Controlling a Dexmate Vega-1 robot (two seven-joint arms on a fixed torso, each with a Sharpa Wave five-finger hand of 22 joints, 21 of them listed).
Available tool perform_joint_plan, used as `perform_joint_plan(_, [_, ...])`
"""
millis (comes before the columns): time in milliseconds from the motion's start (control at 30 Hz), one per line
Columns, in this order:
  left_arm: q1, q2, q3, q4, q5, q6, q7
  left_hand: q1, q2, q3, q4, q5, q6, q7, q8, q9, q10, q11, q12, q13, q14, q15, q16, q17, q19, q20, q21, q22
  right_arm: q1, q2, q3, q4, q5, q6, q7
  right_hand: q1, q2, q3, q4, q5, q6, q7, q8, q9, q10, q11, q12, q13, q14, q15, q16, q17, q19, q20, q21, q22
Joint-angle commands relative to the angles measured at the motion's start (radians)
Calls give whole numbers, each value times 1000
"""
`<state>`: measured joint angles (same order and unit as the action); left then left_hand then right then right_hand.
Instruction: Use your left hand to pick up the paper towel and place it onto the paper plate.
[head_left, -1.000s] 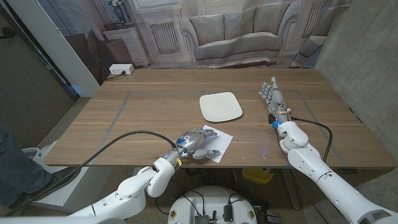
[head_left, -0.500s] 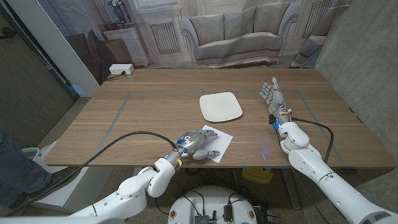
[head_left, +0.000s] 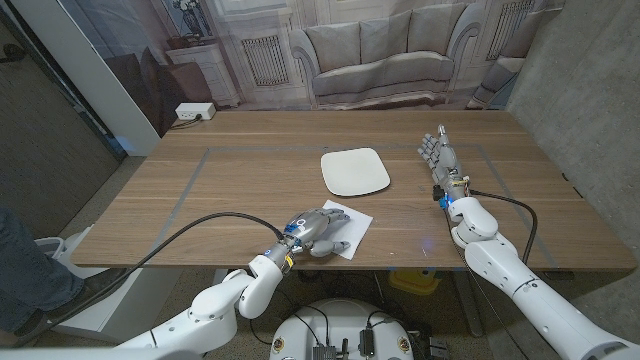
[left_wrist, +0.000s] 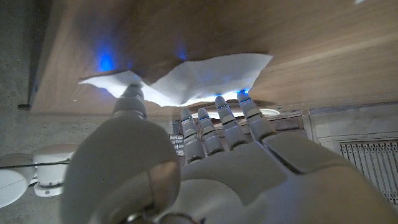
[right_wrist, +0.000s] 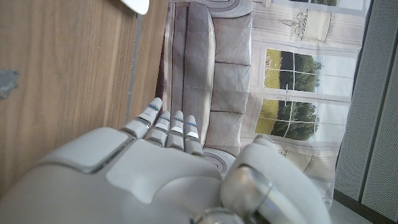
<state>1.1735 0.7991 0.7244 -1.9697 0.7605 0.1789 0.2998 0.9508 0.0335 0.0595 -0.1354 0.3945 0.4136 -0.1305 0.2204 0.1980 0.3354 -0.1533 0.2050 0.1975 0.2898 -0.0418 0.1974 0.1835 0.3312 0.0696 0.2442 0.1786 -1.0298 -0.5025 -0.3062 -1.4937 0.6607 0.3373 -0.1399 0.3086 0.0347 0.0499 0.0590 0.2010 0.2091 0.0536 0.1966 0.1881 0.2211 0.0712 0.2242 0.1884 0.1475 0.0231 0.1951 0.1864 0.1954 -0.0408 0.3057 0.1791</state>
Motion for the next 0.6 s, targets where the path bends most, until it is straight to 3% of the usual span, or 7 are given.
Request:
perform_joint_plan(33, [5, -3, -9, 10, -32, -14, 42, 64, 25, 25, -20, -23, 21, 15, 5, 3, 24, 1, 12, 5, 26, -89, 8, 4, 68, -15, 19, 2, -5, 5, 1, 0, 3, 6, -1, 4, 4, 0, -1, 1, 6, 0, 3, 5, 10, 1, 2, 5, 7, -1, -3, 1, 10, -1, -4, 3])
perform_joint_plan(133, [5, -5, -11, 15, -41, -23, 51, 103, 43, 43, -24, -46, 32, 25, 7, 5, 44, 2, 16, 6, 48, -93, 12, 6, 112, -27, 28, 1, -7, 4, 2, -3, 2, 6, -4, 4, 4, 0, -1, 1, 7, 0, 3, 5, 12, 2, 2, 5, 7, -2, -3, 1, 10, -1, -5, 3])
perform_joint_plan(600, [-3, -18, -14, 35, -55, -41, 83, 195, 94, 94, -24, -131, 80, 54, 19, 9, 117, 3, 28, 9, 129, -95, 26, 10, 199, -66, 40, 0, -11, 6, 6, -5, 2, 12, -8, 4, 5, -1, -2, 1, 7, 1, 3, 5, 11, 0, 2, 5, 7, -2, -3, 1, 12, -1, -9, 3])
